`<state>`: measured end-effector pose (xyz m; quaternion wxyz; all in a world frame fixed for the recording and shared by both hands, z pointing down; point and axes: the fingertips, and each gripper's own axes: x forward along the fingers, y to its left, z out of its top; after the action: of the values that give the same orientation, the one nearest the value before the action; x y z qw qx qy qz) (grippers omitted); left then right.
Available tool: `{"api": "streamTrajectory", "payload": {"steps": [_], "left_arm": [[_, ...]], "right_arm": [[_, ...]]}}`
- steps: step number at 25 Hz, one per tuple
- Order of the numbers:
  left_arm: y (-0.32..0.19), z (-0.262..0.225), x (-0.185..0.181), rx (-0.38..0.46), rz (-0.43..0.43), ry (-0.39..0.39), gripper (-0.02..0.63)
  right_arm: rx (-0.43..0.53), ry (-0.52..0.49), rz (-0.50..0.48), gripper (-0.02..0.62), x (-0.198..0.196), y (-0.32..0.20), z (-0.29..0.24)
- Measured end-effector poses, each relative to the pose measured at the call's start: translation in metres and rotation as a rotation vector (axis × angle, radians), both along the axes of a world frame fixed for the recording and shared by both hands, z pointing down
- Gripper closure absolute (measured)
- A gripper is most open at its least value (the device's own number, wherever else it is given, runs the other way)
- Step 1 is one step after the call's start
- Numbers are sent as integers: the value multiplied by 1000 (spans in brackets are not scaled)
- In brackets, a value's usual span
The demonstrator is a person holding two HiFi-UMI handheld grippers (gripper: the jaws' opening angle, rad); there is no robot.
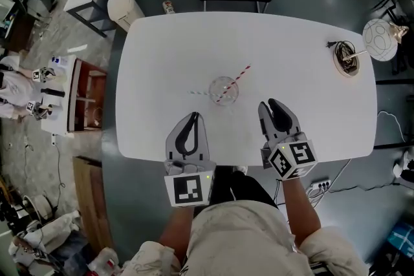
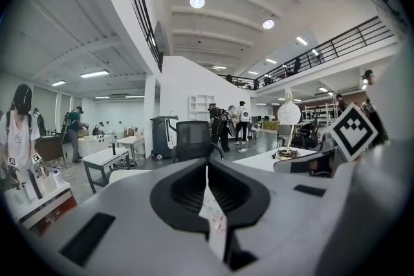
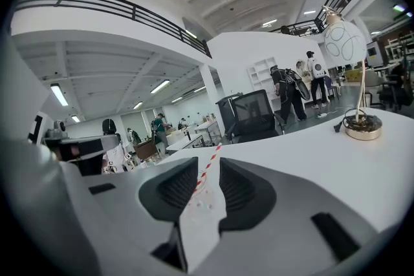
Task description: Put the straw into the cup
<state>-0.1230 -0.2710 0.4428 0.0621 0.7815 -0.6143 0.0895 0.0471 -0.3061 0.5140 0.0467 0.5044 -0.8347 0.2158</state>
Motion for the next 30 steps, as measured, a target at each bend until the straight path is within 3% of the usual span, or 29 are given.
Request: {"api": "streamTrajectory", "payload": {"steps": [11, 15, 22, 30], "left_arm": [[59, -38, 51, 79, 40, -4, 600], [60, -57, 63, 131, 50, -8, 600], [63, -97, 73, 207, 57, -15, 600], [61, -158, 80, 337, 59, -43, 600]], "right_arm": [[112, 11, 26, 495, 49, 58, -46], [186, 23, 52, 495, 67, 59, -73], [282, -80, 105, 497, 101, 63, -141], [476, 22, 155, 499, 128, 68, -223]]}}
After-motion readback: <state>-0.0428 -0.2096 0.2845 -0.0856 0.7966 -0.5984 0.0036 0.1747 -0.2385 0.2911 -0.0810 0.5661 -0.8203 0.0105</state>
